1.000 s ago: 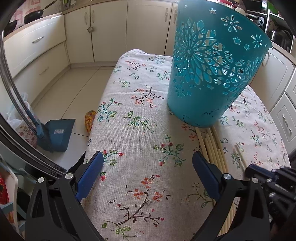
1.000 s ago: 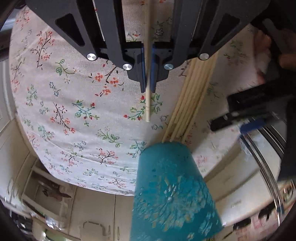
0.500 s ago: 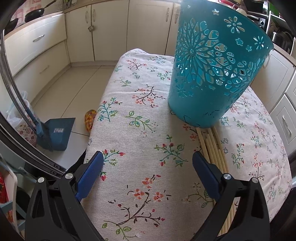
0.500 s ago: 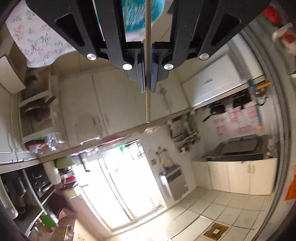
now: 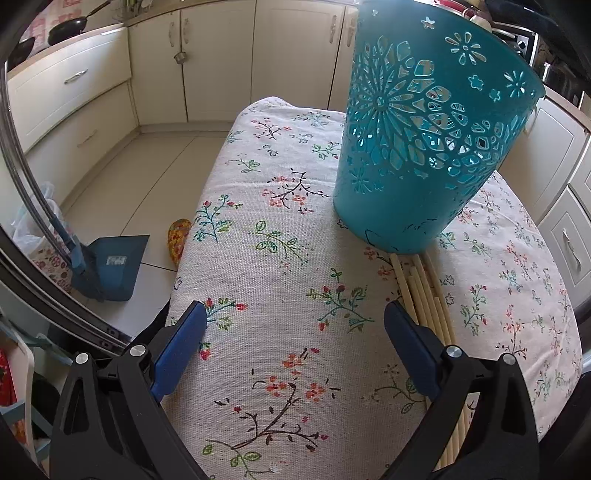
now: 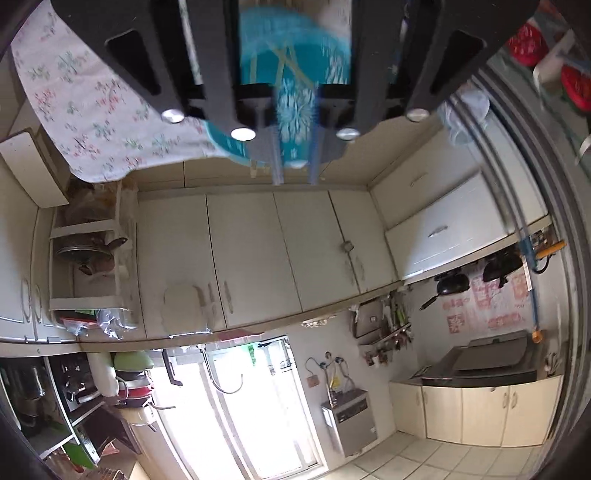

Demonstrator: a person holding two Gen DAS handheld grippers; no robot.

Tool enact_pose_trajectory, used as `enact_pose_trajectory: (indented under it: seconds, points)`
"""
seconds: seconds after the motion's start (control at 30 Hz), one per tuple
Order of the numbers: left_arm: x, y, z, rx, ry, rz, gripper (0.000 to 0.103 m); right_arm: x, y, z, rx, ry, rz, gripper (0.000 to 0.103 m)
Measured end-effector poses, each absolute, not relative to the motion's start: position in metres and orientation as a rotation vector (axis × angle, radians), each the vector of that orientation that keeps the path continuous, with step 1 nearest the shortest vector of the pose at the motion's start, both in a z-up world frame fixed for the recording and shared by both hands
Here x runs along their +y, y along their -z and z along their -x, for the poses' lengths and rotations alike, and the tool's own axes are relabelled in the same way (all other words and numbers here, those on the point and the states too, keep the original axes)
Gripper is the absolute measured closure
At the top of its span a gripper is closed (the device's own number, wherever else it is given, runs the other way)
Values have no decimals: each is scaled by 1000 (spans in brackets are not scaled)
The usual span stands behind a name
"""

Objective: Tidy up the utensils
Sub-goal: 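Carry the chopstick over the teal basket with the right tool and release it, then close the right tool on one chopstick while the left tool closes on another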

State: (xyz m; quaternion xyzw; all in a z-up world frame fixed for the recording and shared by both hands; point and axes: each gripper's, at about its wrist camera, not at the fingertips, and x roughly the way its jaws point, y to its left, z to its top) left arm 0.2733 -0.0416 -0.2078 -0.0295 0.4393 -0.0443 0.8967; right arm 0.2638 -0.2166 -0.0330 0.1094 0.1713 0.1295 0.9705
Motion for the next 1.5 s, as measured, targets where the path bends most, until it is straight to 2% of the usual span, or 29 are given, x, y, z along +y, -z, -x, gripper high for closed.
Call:
enact_pose_trajectory:
  seconds: [0.1, 0.23, 0.43, 0.87, 1.2, 1.33, 1.5]
  points:
    - [-42, 208, -273, 909, 90, 58, 10, -224, 47, -230, 380, -260, -198, 77]
    - [-42, 207, -272, 903, 87, 55, 10, -225, 93, -193, 517, -242, -144, 77]
    - [-43, 204, -268, 886, 82, 47, 10, -225, 156, -194, 767, -223, -180, 81]
    - [-40, 205, -268, 891, 81, 63, 10, -206, 180, -236, 903, -215, -119, 86]
    - [-41, 205, -270, 894, 84, 59, 10, -203, 182, -237, 909, -226, -100, 86]
    - [-41, 206, -270, 898, 87, 62, 10, -202, 181, -234, 922, -218, -58, 95]
    - [-45, 207, -270, 901, 121, 41, 10, -223, 180, -214, 939, -198, -87, 96]
